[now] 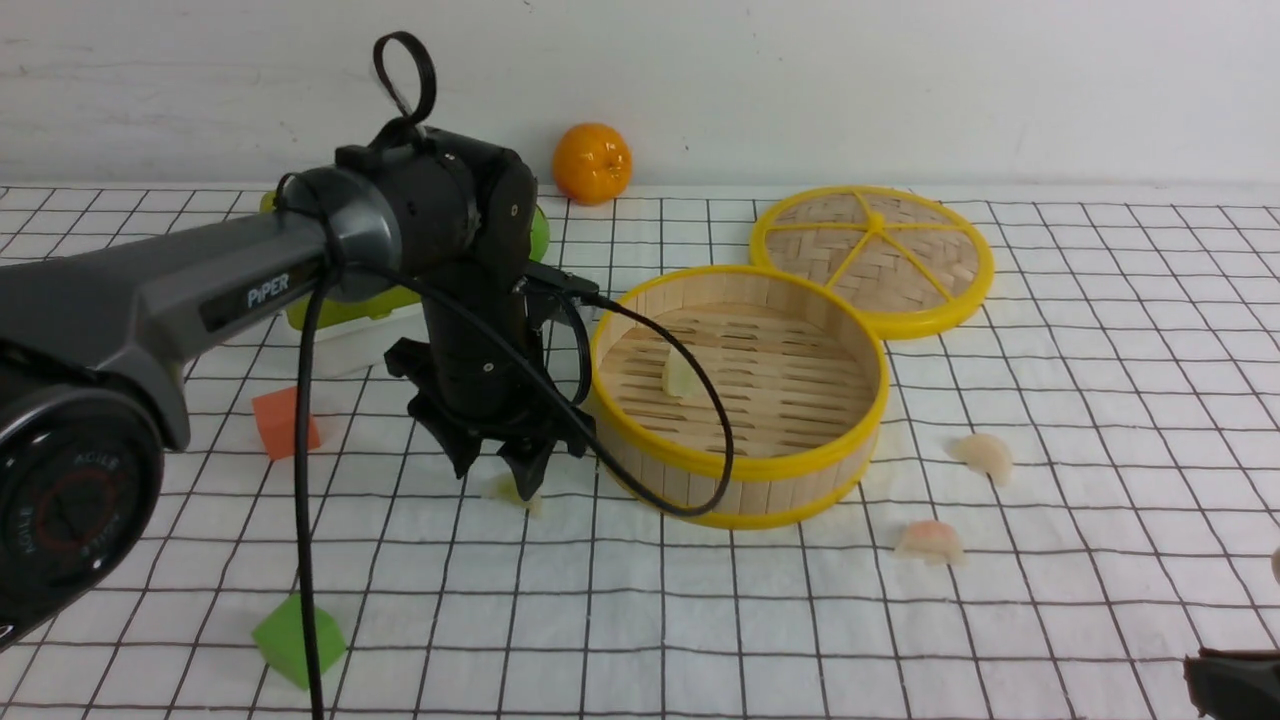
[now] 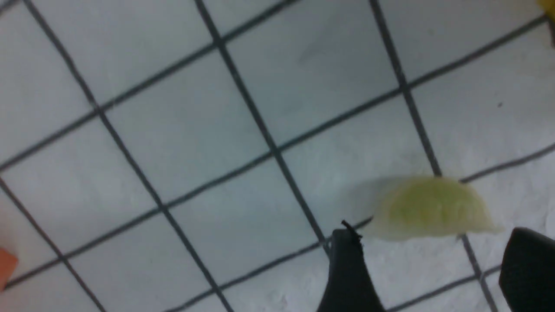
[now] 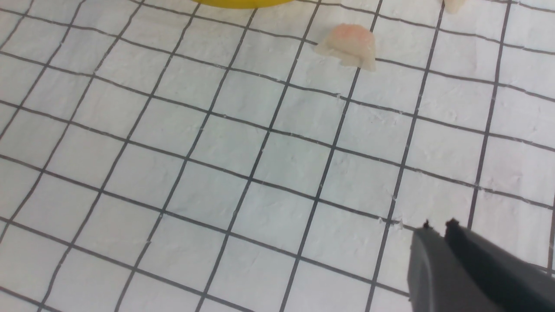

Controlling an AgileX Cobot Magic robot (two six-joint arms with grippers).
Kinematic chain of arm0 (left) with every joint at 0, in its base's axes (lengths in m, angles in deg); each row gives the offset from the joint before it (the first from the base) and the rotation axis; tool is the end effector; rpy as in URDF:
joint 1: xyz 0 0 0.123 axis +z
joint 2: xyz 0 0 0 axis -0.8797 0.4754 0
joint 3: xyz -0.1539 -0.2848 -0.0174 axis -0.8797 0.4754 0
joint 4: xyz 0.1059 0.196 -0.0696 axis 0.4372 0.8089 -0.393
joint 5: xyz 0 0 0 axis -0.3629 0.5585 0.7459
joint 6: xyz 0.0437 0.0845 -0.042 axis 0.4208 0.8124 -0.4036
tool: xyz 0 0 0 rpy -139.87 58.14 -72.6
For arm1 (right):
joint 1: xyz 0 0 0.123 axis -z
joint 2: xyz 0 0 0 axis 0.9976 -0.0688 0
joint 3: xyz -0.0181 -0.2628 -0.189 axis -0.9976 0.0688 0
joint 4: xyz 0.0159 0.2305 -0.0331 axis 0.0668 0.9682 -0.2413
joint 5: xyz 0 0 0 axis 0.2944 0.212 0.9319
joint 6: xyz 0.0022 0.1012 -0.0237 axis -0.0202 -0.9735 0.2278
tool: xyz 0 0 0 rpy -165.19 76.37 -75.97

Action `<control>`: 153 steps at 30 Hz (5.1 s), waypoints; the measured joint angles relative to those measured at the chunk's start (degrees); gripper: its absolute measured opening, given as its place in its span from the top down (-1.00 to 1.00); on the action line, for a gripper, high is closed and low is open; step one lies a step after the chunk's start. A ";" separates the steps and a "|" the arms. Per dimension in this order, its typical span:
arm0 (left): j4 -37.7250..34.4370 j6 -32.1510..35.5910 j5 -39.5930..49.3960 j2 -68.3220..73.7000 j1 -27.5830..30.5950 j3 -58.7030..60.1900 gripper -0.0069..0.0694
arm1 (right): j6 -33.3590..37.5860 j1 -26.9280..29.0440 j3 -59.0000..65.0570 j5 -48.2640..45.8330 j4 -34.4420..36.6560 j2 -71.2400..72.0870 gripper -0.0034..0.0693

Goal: Put the dumplings into the steamer on the table with the white tablecloth.
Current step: 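Reach for and grasp a dumpling on the table with the left gripper, then place the dumpling into the bamboo steamer basket with the left gripper, then reach for and grasp a dumpling lying on the table beside the steamer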

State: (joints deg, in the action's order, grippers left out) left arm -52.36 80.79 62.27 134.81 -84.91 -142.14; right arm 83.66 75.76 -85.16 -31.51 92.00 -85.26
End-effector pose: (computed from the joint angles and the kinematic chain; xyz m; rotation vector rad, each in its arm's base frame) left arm 0.4283 -0.1811 0.2222 0.7220 2.8614 -0.0019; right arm 0.0934 0.0328 0.2681 -0.2438 2.2895 0.2838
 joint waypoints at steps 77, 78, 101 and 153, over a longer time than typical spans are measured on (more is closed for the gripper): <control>-12.47 -18.64 0.03 -1.83 -4.16 -20.42 0.43 | 0.00 0.00 0.00 0.69 1.10 0.00 0.66; -11.36 -19.48 -1.84 -0.19 -5.46 -20.78 0.43 | 0.00 0.00 0.00 0.68 1.10 0.00 0.66; 5.53 -34.53 -21.81 13.73 -10.35 -21.07 0.32 | 0.00 0.00 0.00 0.82 1.16 0.00 0.61; 7.13 -13.27 -2.39 -83.64 -12.73 64.38 0.81 | 33.34 -3.42 -49.61 -10.59 -6.64 -69.28 0.26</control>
State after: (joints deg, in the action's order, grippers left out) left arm -45.23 67.52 59.88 51.17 -97.63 -77.76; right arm 117.00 72.34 -134.77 -42.11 85.37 -154.54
